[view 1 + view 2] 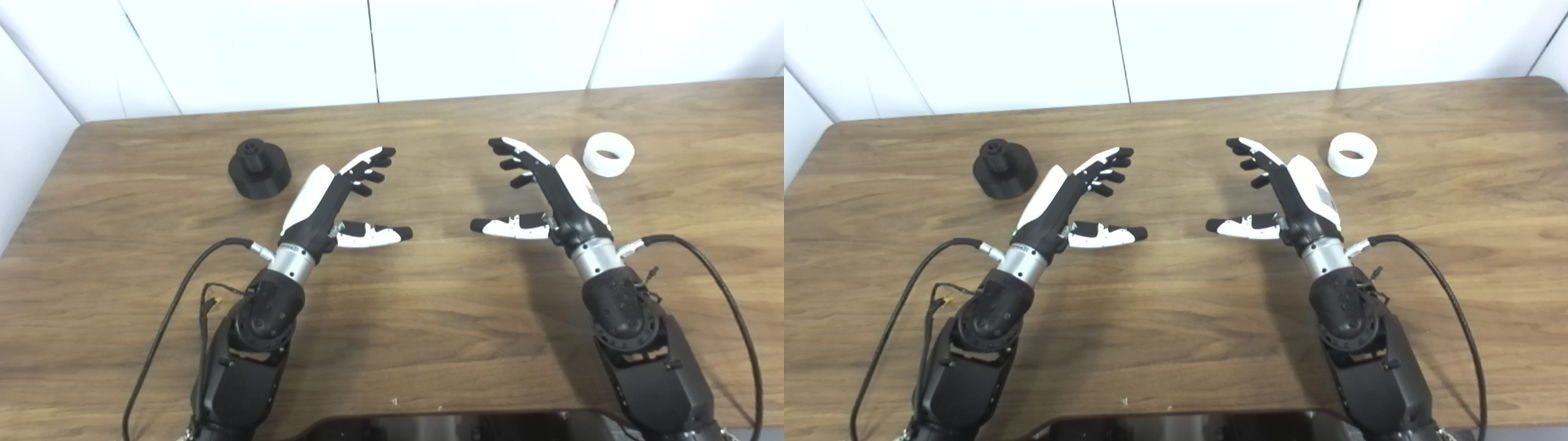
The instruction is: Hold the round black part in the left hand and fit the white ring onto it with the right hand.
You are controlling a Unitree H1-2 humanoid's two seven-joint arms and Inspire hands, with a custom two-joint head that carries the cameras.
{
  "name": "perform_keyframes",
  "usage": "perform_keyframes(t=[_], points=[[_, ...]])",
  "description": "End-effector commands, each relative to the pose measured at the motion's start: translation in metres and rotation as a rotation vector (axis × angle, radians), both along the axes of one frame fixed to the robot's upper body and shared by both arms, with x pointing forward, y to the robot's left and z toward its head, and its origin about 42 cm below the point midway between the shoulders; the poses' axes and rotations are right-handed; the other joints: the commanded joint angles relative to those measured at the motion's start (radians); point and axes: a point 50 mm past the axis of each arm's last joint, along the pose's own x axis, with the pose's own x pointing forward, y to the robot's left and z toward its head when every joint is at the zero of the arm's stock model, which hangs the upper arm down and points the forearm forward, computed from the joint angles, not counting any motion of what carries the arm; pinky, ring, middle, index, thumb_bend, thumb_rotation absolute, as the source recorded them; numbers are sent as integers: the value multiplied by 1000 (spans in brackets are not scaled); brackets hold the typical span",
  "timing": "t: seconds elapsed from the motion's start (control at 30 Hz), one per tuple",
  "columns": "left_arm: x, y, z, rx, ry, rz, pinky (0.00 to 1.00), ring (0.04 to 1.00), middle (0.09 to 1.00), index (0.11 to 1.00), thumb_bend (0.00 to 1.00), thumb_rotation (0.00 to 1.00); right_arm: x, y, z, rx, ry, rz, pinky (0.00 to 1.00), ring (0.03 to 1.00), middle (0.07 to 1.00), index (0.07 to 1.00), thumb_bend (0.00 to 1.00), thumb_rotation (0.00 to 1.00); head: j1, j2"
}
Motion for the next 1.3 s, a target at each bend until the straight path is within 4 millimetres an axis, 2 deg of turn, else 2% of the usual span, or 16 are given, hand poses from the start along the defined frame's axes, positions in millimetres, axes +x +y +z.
perform_keyframes(t=[0.0,0.3,0.63,0.77,0.9,1.03,1.13,1.27], points=[[10,-1,21,-11,-92,-3,696,788,857,863,847,224,7,7,21,12,-87,23,661,795,847,852,799,215,1,0],[10,-3,21,-14,-84,-1,696,792,861,863,845,200,9,6,21,6,-93,27,649,791,847,853,800,226,-4,1],[11,-2,23,1,-97,-2,686,782,857,858,842,216,8,7,21,15,-89,40,652,792,845,850,799,204,3,2],[11,7,30,150,-198,48,674,779,851,844,850,285,7,8,20,12,-87,42,662,791,842,849,797,200,3,0],[9,20,44,259,-290,131,655,832,893,839,837,330,7,8,20,12,-81,44,664,791,841,848,796,197,8,0],[10,38,59,378,-362,205,761,931,970,850,850,449,7,7,19,3,-88,42,658,786,837,848,794,196,14,-3],[14,53,66,433,-383,274,830,986,996,849,878,468,9,8,19,5,-93,43,657,786,839,850,796,190,18,-5],[19,71,65,433,-368,368,935,1000,1000,846,899,489,10,8,19,6,-92,46,658,787,844,851,789,183,20,-7]])
